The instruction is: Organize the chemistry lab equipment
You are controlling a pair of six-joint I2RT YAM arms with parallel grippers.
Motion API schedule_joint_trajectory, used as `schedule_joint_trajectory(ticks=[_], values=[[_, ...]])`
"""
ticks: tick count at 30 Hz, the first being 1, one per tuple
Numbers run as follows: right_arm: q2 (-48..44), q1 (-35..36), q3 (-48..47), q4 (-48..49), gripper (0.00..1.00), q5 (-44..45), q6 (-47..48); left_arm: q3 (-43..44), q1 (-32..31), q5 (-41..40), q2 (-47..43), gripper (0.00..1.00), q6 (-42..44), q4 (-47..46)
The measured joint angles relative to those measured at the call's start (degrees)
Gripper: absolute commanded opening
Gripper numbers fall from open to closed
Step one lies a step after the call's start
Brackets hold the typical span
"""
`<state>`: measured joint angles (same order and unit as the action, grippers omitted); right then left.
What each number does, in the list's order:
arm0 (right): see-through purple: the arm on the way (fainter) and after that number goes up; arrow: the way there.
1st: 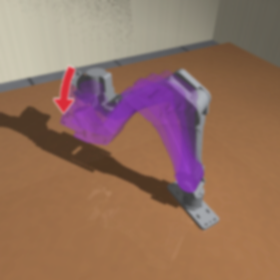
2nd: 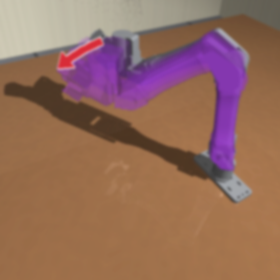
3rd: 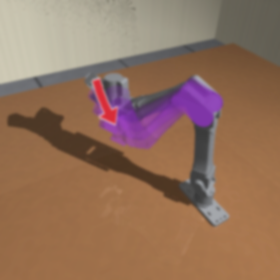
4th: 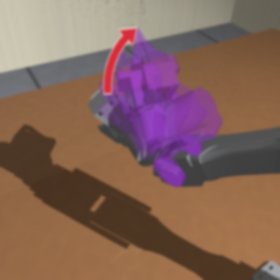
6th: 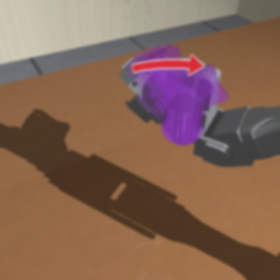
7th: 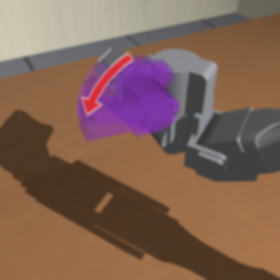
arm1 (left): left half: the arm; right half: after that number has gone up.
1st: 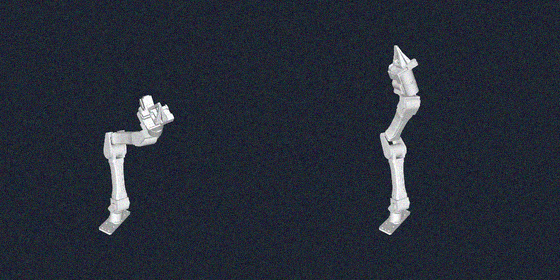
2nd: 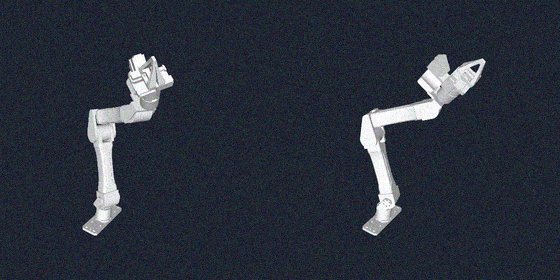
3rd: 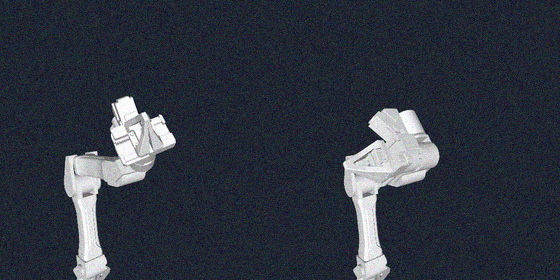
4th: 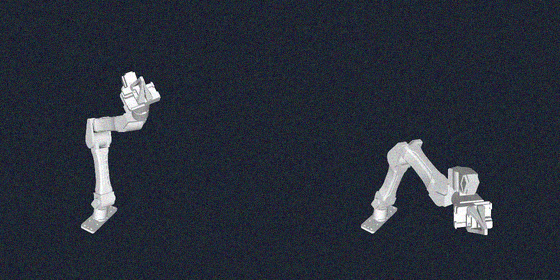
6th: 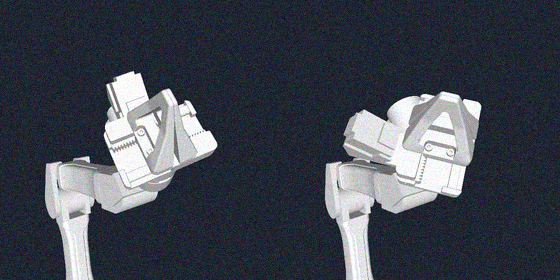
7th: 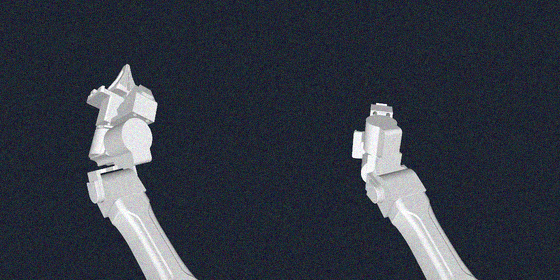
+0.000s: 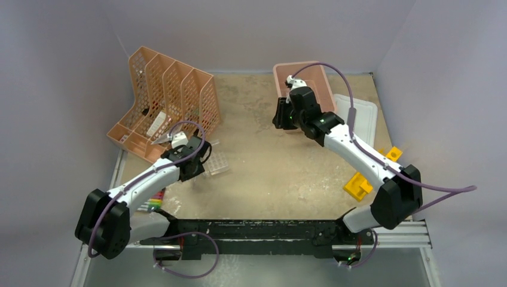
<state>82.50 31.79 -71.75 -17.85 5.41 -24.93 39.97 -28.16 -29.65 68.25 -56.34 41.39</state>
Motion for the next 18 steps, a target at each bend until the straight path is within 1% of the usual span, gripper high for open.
schedule_joint_trajectory(ticks=[4,11,15,17,18], values=[[1.95,0.04,-0.09,1.66,0.36,-0.48,0.52,-2.40,0.31,2.14,0.57,0.42,-0.22,-3.96],[4.42,0.02,-2.32,2.21,0.35,-1.57,2.56,-4.63,0.35,5.09,2.29,0.42,-0.28,-8.04],[4.39,0.02,-2.32,2.40,0.35,-2.08,3.65,-5.81,0.35,6.32,2.54,0.38,-0.26,-9.01],[4.39,0.02,-2.32,2.58,0.35,-2.16,4.13,-6.16,0.35,6.67,2.54,0.34,-0.28,-9.18],[4.39,0.02,-2.32,2.75,0.34,-2.16,4.37,-6.36,0.35,6.97,2.54,0.30,-0.33,-9.20]])
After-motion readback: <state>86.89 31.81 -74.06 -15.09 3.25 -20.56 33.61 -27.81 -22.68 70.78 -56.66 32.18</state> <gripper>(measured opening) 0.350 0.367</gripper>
